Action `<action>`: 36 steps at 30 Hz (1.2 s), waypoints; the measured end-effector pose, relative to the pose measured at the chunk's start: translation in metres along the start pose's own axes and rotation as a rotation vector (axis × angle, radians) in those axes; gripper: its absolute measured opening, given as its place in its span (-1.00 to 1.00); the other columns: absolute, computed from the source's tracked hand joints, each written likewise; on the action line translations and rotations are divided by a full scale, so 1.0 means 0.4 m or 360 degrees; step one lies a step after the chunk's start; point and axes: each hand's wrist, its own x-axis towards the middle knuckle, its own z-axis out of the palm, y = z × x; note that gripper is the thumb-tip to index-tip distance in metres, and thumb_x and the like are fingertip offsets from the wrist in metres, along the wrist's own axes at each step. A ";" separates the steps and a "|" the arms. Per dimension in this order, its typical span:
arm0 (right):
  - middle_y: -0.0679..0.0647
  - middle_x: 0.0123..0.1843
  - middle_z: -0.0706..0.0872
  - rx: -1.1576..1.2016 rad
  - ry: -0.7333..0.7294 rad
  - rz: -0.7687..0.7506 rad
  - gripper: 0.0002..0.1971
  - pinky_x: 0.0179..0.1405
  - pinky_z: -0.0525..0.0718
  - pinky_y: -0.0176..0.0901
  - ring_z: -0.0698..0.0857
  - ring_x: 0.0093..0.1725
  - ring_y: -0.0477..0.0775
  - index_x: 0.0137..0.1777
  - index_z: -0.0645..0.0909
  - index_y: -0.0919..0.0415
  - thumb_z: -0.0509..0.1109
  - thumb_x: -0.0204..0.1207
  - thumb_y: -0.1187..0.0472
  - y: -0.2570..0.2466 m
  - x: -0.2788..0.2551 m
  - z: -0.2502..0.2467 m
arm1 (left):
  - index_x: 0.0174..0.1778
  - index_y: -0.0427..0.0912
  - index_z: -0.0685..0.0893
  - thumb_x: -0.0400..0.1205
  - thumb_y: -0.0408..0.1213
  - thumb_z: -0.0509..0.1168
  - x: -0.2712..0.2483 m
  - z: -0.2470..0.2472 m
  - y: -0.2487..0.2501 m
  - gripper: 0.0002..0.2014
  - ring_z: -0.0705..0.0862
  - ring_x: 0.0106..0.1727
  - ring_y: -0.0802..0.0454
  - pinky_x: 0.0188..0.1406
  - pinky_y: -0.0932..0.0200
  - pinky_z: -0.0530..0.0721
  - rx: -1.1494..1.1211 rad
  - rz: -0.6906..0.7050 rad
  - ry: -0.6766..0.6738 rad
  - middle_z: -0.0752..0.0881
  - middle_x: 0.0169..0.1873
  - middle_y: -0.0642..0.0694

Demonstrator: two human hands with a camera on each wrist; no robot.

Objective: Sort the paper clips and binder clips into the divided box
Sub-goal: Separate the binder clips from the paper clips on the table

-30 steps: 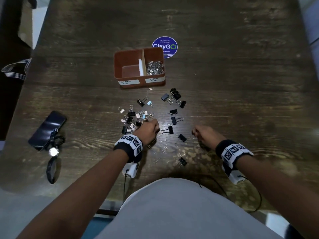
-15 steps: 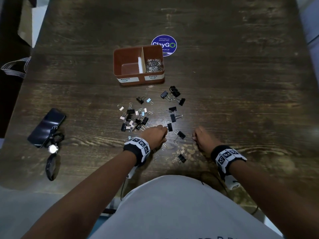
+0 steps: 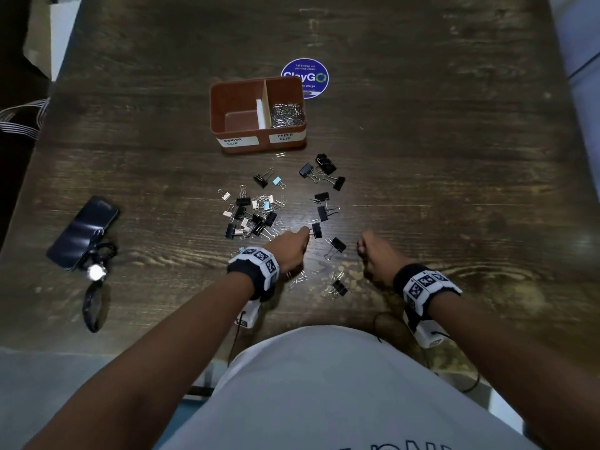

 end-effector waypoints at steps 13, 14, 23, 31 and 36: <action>0.12 -0.27 0.57 0.0727 -0.0141 0.0258 -0.71 -0.19 0.44 -0.09 0.52 -0.24 0.06 -0.28 0.53 0.21 0.17 0.67 0.15 -0.066 -0.057 0.029 | -0.13 -0.25 0.58 0.69 -0.40 0.11 -0.075 0.019 -0.016 -0.84 0.65 -0.05 -0.11 0.02 -0.01 0.63 -0.0112 0.0090 0.0174 0.66 -0.12 -0.14; 0.06 -0.26 0.57 0.0527 -0.0124 0.0206 -0.72 -0.19 0.44 -0.12 0.53 -0.24 0.05 -0.23 0.53 0.21 0.17 0.69 0.14 -0.066 -0.057 0.039 | -0.12 -0.21 0.55 0.74 -0.27 0.09 -0.076 0.029 -0.014 -0.81 0.64 -0.06 -0.10 0.02 0.01 0.61 -0.0065 0.0098 0.0174 0.64 -0.12 -0.12; 0.03 0.01 0.68 -0.0492 0.0031 -0.0177 -0.80 -0.09 0.70 0.03 0.67 -0.07 0.14 0.11 0.44 -0.16 0.25 0.54 0.14 -0.037 -0.032 0.119 | 0.20 -0.18 0.49 0.64 -0.03 0.33 -0.104 0.118 -0.021 -0.65 0.68 0.04 -0.16 -0.06 -0.05 0.69 0.0611 0.0117 0.0218 0.65 0.05 -0.17; 0.00 -0.07 0.66 -0.0593 -0.0018 -0.0166 -0.79 -0.17 0.59 -0.10 0.63 -0.10 0.08 -0.08 0.50 0.03 0.29 0.42 0.37 -0.052 -0.041 0.120 | 0.01 -0.20 0.59 0.67 -0.13 0.30 -0.109 0.122 -0.026 -0.81 0.72 -0.07 -0.16 -0.12 -0.05 0.68 0.0483 0.0118 0.0179 0.67 -0.03 -0.15; 0.03 -0.09 0.62 -0.0197 -0.0120 -0.0192 -0.96 -0.12 0.48 -0.13 0.59 -0.08 0.08 -0.07 0.48 0.12 0.23 0.60 0.19 -0.090 0.005 0.038 | 0.11 -0.24 0.49 0.67 -0.33 0.15 -0.104 0.102 -0.028 -0.86 0.65 -0.08 -0.17 -0.19 -0.06 0.66 0.0655 0.0208 0.0194 0.63 -0.03 -0.20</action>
